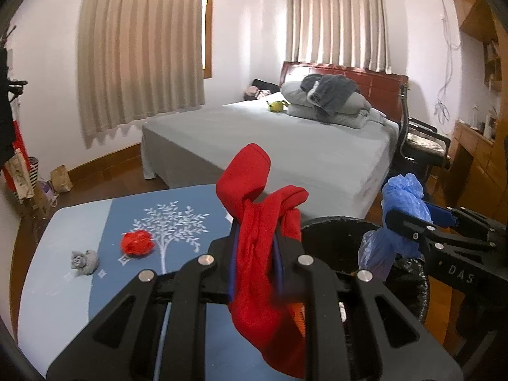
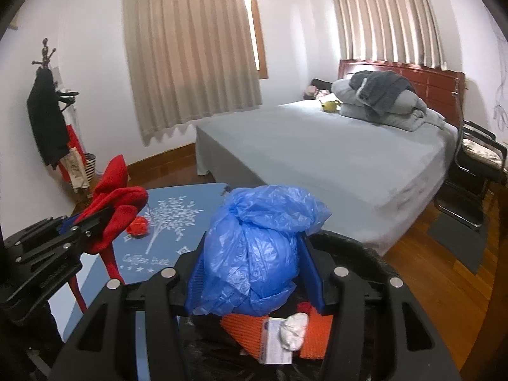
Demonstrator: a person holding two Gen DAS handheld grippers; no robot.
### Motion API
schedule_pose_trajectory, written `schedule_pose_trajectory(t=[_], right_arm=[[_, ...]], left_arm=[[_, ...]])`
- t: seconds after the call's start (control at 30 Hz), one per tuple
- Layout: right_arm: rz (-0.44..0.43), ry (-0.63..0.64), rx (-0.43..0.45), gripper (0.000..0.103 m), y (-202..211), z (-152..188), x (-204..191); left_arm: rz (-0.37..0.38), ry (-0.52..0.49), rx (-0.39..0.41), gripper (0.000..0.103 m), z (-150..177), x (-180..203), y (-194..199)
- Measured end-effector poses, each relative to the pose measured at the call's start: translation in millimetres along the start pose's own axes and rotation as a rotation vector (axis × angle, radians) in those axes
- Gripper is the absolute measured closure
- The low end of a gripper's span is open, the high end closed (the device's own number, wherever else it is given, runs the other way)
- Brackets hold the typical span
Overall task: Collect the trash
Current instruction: 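Carry the blue bag over the bin with the right gripper while the left holds the red cloth, then move the red cloth over the bin and open both grippers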
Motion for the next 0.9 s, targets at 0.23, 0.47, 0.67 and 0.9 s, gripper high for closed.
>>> schedule_pose_trajectory(t=[0.23, 0.47, 0.67, 0.9], right_arm=[[0.057, -0.018, -0.010, 0.051, 5, 8, 24], [0.104, -0.035, -0.023, 0.051, 6, 12, 47], [0.128, -0.047, -0.037, 0.051, 2, 17, 63], [0.145, -0.061, -0.057, 0.049, -5, 24, 72]], left_arm=[[0.047, -0.031, -0.010, 0.086, 4, 24, -15], [0.093, -0.062, -0.039, 0.086, 12, 45, -34], [0.122, -0.085, -0.063, 0.086, 23, 63, -53], [0.156, -0.104, -0.096, 0.081, 34, 73, -71]])
Point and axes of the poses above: each gripper's, at about its wrist camera, not at the fingertips, and y roughly against the way its jaws point, x to its right, z to its underside, the point moved 1 cm from there along -y, roughly the way its jaws point, and after that the axes turned 4 degrees about -z, right-handed, at the moved point
